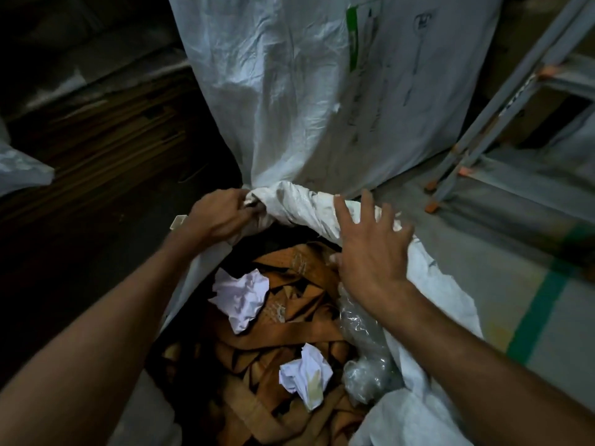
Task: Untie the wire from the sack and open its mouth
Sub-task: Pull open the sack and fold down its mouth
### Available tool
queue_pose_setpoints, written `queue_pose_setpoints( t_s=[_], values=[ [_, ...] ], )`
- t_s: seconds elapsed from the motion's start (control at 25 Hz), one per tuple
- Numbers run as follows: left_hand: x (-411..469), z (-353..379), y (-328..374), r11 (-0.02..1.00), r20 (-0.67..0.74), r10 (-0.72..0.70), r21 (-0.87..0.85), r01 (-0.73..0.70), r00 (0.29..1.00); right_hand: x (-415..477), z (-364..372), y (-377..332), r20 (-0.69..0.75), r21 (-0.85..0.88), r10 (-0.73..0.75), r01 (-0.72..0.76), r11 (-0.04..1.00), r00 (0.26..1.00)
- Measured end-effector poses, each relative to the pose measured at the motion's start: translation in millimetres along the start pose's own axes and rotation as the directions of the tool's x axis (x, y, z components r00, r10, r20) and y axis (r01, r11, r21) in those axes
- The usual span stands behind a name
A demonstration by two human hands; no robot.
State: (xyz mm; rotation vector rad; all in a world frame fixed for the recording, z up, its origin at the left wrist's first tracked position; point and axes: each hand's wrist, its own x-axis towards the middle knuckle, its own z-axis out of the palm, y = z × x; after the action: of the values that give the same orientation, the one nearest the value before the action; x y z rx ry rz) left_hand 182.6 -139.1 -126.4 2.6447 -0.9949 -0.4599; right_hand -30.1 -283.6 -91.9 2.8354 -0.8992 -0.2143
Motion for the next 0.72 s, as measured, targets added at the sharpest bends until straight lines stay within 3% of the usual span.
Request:
queue_pose_setpoints(
  t_s=[0.08,0.16,0.24,0.28,0.32,0.36,0.4,0.48,0.52,0.56,0.6,0.72],
  values=[
    [11,-2,-17,0.95,0.17,-0.04,-0.299,0.09,0.985,18,5,19,-0.006,0.078,-0.012,0.013,0.997,1.0],
    [16,6,-30,0.793,0.247,-0.057,-0.578,0.195,0.967,45,9,44,0.109,0.441,-0.074,0.019,0.897,0.991],
    [13,9,-28,0.747,0.263,0.003,-0.642,0.173,0.965,62,14,69,0.246,0.763,-0.168,-0.084,0.641,0.955],
    [9,6,-21,0.79,0.231,0.029,-0.601,0.119,0.973,66,19,79,0.292,0.858,-0.189,-0.169,0.485,0.938],
    [8,5,-14,0.884,0.195,0.046,-0.464,0.051,0.98,67,22,84,0.335,0.886,-0.193,-0.239,0.397,0.922],
    [5,3,-4,0.964,0.156,0.056,-0.267,-0.013,0.986,69,25,86,0.346,0.872,-0.177,-0.246,0.422,0.921],
    [-2,2,9,0.994,0.087,0.089,-0.072,-0.083,0.992,68,22,83,0.344,0.805,-0.141,-0.215,0.553,0.928],
    [-16,3,38,0.962,0.005,0.226,0.155,-0.224,0.974,57,15,72,0.171,0.484,-0.015,-0.07,0.872,0.985],
    [-22,5,54,0.939,-0.012,0.282,0.207,-0.274,0.959,40,3,67,0.051,0.34,0.052,-0.066,0.938,0.997],
    [-22,9,64,0.923,-0.039,0.314,0.246,-0.296,0.949,20,-12,64,-0.051,0.266,0.106,-0.089,0.96,0.993],
    [-19,12,70,0.91,-0.087,0.332,0.291,-0.295,0.939,-2,-21,61,-0.06,0.233,0.15,-0.133,0.963,0.987],
    [0,22,82,0.863,-0.104,0.348,0.423,-0.276,0.932,-71,-13,61,0.119,0.232,0.25,-0.272,0.934,0.961]
  ],
)
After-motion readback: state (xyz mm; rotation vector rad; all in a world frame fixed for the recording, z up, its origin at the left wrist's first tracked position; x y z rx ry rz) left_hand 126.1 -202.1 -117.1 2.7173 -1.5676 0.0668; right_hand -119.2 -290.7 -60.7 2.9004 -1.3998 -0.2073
